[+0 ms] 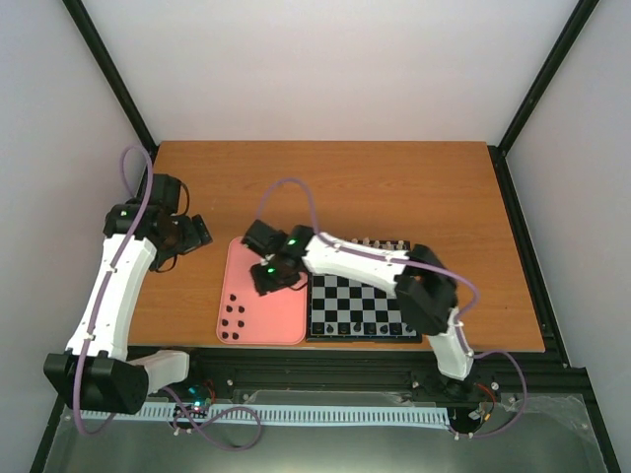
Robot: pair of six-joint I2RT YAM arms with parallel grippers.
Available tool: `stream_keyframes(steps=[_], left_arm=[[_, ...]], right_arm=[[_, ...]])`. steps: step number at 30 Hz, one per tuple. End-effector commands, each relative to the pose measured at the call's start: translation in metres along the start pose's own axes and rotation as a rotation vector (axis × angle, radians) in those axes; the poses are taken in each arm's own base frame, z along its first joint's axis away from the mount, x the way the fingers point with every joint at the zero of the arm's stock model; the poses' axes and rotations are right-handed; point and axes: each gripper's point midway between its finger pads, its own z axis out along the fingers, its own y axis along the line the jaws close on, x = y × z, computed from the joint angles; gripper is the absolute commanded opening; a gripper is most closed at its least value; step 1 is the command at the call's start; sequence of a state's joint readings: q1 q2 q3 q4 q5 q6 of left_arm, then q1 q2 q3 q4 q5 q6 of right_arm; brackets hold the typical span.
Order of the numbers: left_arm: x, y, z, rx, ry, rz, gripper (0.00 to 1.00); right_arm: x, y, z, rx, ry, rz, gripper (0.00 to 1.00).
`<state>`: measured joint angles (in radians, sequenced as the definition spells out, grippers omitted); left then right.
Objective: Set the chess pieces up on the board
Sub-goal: Pick up the chess piece from the storage box.
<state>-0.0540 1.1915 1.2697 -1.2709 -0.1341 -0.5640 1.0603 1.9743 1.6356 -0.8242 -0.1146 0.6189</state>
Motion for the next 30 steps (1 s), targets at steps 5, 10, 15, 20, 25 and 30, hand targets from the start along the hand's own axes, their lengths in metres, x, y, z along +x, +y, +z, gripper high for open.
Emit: stream_keyframes(steps=[5,10,15,20,25,30], left_arm=[[0.005,0.008,-0.018,0.014,-0.032,-0.005,1.0],[0.006,0.009,-0.02,0.02,-0.036,-0.008,1.0],[0.005,0.007,-0.02,0.024,-0.038,-0.003,1.0],[0.004,0.005,-0.018,0.029,-0.035,0.002,1.0],[0.003,0.004,-0.016,0.025,-0.031,0.011,1.0],[0.003,0.005,-0.015,0.018,-0.031,0.019,1.0]], right_arm=[[-0.002,0.078,0.046,-0.095,0.073,-0.161,0.5],[0.004,0.073,0.063,-0.074,0.11,-0.14,0.48],[0.009,0.072,0.078,-0.076,0.145,-0.135,0.44],[0.006,0.075,0.086,-0.079,0.143,-0.143,0.42],[0.006,0.075,0.094,-0.074,0.161,-0.14,0.38],[0.008,0.073,0.101,-0.067,0.18,-0.139,0.34]])
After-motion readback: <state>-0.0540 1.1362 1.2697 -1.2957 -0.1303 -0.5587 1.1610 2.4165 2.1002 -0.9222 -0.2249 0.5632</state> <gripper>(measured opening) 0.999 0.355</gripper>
